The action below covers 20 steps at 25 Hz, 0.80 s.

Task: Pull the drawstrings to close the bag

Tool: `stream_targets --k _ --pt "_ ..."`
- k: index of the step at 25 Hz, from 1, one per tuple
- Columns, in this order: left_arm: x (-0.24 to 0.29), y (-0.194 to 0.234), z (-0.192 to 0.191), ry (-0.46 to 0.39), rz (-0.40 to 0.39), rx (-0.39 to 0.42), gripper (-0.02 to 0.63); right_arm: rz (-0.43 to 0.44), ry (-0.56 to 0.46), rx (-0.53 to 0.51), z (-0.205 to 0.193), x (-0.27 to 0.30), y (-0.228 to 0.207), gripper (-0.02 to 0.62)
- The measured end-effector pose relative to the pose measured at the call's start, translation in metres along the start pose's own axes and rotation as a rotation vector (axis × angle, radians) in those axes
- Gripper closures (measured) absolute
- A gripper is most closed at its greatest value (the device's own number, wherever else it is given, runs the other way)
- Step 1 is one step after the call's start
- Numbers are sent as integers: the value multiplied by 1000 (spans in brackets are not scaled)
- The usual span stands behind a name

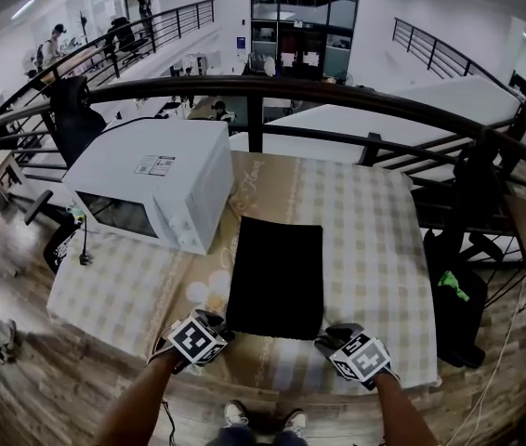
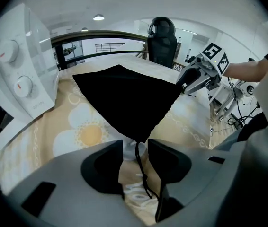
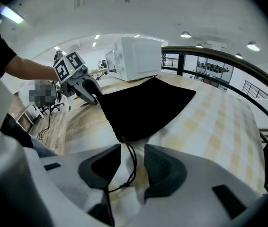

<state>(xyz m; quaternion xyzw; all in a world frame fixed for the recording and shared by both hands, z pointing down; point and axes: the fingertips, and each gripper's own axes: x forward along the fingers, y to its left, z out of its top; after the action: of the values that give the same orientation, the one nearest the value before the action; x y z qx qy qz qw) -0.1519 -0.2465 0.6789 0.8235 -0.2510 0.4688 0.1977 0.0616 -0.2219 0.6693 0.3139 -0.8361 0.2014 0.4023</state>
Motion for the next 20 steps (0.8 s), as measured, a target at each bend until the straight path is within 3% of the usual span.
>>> stream_targets --k 10,20 --pt "1 0 0 32 -6 5 434 31 9 -17 -1 7 3 469" --pt "0 -2 -2 66 -5 18 497 33 5 -14 -4 11 4 530"
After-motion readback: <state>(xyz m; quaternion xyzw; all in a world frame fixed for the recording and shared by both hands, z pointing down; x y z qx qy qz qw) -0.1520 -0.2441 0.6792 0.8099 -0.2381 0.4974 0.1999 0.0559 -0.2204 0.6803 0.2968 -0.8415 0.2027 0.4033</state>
